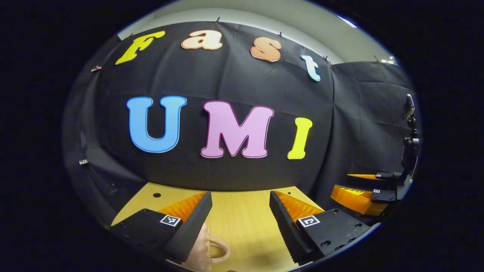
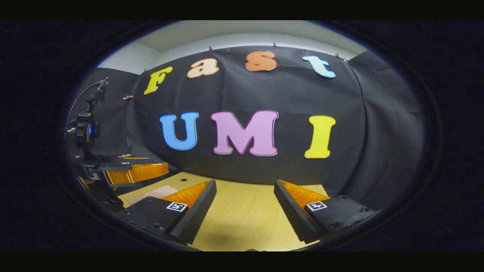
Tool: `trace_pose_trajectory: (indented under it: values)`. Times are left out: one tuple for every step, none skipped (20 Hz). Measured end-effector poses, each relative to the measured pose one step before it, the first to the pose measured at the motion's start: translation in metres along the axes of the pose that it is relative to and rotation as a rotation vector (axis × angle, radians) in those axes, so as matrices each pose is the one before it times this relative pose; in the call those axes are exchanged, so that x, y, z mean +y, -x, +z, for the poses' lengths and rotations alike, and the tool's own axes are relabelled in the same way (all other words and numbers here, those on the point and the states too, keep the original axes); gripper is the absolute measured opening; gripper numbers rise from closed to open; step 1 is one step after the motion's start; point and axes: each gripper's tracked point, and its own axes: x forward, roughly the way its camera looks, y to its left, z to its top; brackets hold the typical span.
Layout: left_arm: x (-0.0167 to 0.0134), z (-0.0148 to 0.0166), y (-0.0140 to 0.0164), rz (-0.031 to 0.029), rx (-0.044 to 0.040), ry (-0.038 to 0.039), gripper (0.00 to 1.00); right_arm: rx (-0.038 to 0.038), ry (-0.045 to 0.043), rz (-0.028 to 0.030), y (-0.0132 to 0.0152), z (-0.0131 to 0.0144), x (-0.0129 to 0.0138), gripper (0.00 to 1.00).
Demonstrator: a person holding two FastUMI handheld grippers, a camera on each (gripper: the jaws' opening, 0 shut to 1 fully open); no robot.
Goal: First open the suitcase, pack the skin care products into it, and then close the suitcase.
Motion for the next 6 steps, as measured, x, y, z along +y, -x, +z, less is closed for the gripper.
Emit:
trace_pose_trajectory:
  values:
    - [-0.00167, -0.00145, 0.00138, 0.01091, -0.02637, -0.01419, 0.96, -0.02253, 0.00540, -0.01391, 0.00168, 0.00790, -0.00087, 0.98]
    - [-0.00023, 0.00313, 0.00157, 0.00344, -0.02868, -0.00269, 0.96, -0.02134, 0.00510, -0.01668, 0.00270, 0.00841, -0.00260, 0.98]
    - [-0.00051, -0.00071, 0.00223, -0.00013, -0.01262, -0.00175, 0.96, -0.03059, 0.00996, -0.01753, -0.00018, 0.00455, -0.00287, 0.98]
    - [0.00323, -0.00171, 0.00112, 0.00595, -0.00276, 0.00009, 0.96, -0.01777, 0.00857, -0.01330, 0.00017, 0.00373, -0.00213, 0.98]
    - [0.00176, -0.00160, 0.00026, 0.00898, -0.00463, 0.00279, 0.96, -0.01473, 0.00169, -0.00480, 0.00136, 0.00341, -0.00043, 0.98]
    - [-0.00021, 0.00103, -0.00104, 0.00978, -0.00822, 0.00163, 0.96, -0.01026, -0.00357, -0.00115, -0.00027, 0.00613, 0.00048, 0.98]
